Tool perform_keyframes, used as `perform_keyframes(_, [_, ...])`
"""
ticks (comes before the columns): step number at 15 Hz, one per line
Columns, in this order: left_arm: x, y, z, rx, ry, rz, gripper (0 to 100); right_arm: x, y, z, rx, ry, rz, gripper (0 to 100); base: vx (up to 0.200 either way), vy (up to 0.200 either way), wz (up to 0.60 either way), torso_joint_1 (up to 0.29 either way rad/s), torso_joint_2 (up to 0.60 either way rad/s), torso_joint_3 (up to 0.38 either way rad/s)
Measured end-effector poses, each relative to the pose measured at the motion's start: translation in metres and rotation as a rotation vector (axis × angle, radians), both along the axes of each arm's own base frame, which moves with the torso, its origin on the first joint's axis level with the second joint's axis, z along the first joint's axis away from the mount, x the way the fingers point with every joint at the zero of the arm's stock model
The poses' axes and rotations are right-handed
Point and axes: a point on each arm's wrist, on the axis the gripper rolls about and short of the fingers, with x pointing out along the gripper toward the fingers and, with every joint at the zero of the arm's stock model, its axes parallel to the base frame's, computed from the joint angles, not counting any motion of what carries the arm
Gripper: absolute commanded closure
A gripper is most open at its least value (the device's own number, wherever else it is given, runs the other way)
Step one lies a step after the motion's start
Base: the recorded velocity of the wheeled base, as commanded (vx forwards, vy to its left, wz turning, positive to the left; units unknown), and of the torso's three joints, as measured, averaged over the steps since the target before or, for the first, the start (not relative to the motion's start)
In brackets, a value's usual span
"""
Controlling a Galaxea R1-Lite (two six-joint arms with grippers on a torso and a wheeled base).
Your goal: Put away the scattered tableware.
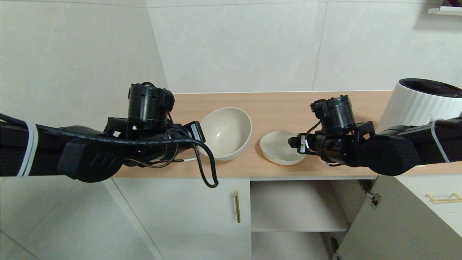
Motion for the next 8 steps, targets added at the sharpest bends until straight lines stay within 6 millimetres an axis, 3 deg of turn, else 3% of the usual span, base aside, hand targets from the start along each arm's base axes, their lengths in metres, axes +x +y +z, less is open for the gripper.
perform_keyframes(5, [-0.0006,0.0003,0.0008,-0.001,-0.002,0.000,100,0.0072,0.0041,-0.0122,-0.006,0.025,0.000,0,0.000,0.000,0.00,0.000,0.00,0.000])
perform_keyframes(6, [-0.0008,0.0004,0.0013,-0.002,-0.004,0.000,100,0.0075,0.0043,-0.0128,-0.006,0.026,-0.001,100,0.000,0.000,0.00,0.000,0.00,0.000])
perform_keyframes(8, [-0.0009,0.0006,0.0015,-0.002,-0.004,0.000,100,0.0078,0.0045,-0.0130,0.000,0.028,-0.001,100,0.000,0.000,0.00,0.000,0.00,0.000])
